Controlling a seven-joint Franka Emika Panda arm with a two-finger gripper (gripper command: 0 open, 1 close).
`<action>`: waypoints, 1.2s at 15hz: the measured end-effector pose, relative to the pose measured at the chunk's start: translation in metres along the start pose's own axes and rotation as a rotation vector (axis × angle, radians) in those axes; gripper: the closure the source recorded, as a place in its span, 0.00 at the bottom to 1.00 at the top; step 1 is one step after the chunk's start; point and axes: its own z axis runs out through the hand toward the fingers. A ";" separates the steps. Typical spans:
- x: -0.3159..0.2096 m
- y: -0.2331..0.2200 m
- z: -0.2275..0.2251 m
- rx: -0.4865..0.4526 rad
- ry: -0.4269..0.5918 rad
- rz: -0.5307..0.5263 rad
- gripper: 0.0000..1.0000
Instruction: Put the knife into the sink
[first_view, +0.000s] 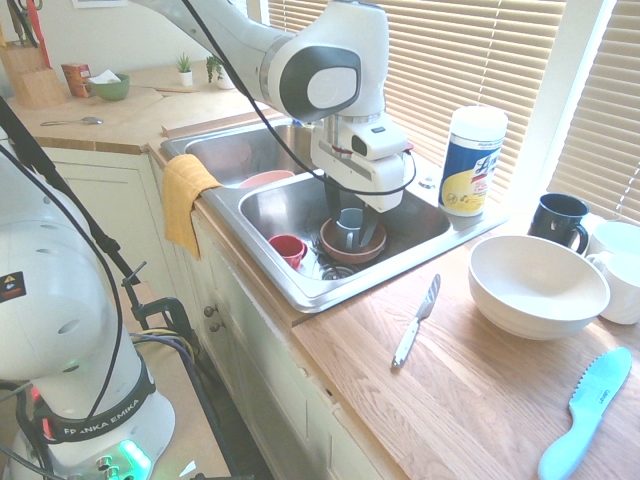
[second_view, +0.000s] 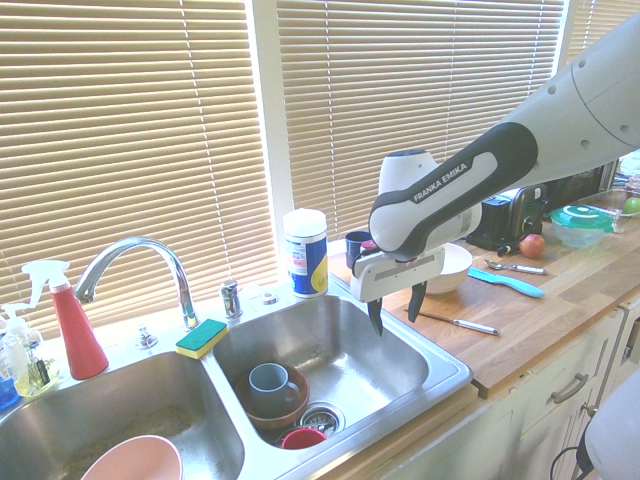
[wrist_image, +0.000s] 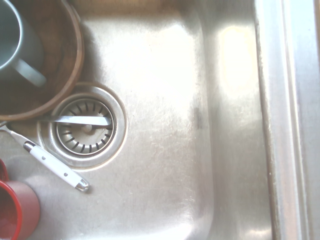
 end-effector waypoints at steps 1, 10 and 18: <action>0.000 0.000 0.000 -0.001 -0.001 0.000 0.00; 0.047 0.066 -0.027 -0.033 -0.012 -0.377 0.00; 0.101 0.148 -0.013 -0.046 -0.005 -0.317 0.00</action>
